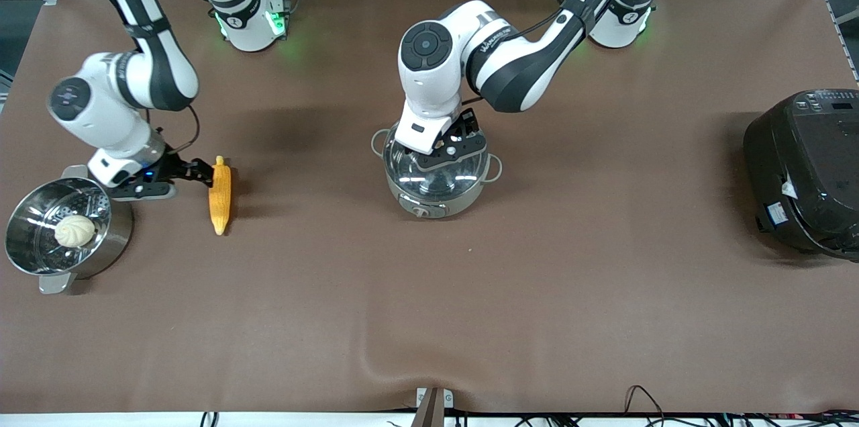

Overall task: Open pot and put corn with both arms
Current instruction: 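Grasp the lid knob with the left gripper while the right gripper grasps the corn, then lift the lid aside with the left gripper while the right gripper carries corn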

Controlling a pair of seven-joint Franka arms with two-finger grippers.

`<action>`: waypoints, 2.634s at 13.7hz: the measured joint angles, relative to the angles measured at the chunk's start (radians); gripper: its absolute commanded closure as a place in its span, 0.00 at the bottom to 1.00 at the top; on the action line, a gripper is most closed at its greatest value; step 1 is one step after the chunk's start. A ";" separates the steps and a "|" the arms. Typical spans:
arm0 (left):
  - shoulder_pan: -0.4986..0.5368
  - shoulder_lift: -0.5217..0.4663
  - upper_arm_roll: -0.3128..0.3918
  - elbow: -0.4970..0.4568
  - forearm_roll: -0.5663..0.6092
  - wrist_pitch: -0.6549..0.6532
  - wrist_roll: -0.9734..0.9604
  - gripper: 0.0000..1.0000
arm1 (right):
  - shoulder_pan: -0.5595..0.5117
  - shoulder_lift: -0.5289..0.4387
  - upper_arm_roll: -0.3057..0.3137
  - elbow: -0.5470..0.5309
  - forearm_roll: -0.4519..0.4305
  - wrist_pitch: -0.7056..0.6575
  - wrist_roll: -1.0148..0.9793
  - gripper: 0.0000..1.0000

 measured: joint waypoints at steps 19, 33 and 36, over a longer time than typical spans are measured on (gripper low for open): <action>-0.013 0.022 -0.007 -0.078 0.000 0.094 -0.012 1.00 | 0.053 0.140 -0.003 0.129 -0.002 -0.086 -0.029 1.00; 0.344 -0.311 0.003 -0.091 0.001 -0.184 0.471 1.00 | 0.415 0.117 0.024 0.676 0.118 -0.737 0.505 1.00; 0.499 -0.314 0.005 -0.140 0.000 -0.178 0.663 1.00 | 0.593 0.204 0.026 0.740 0.138 -0.658 0.729 1.00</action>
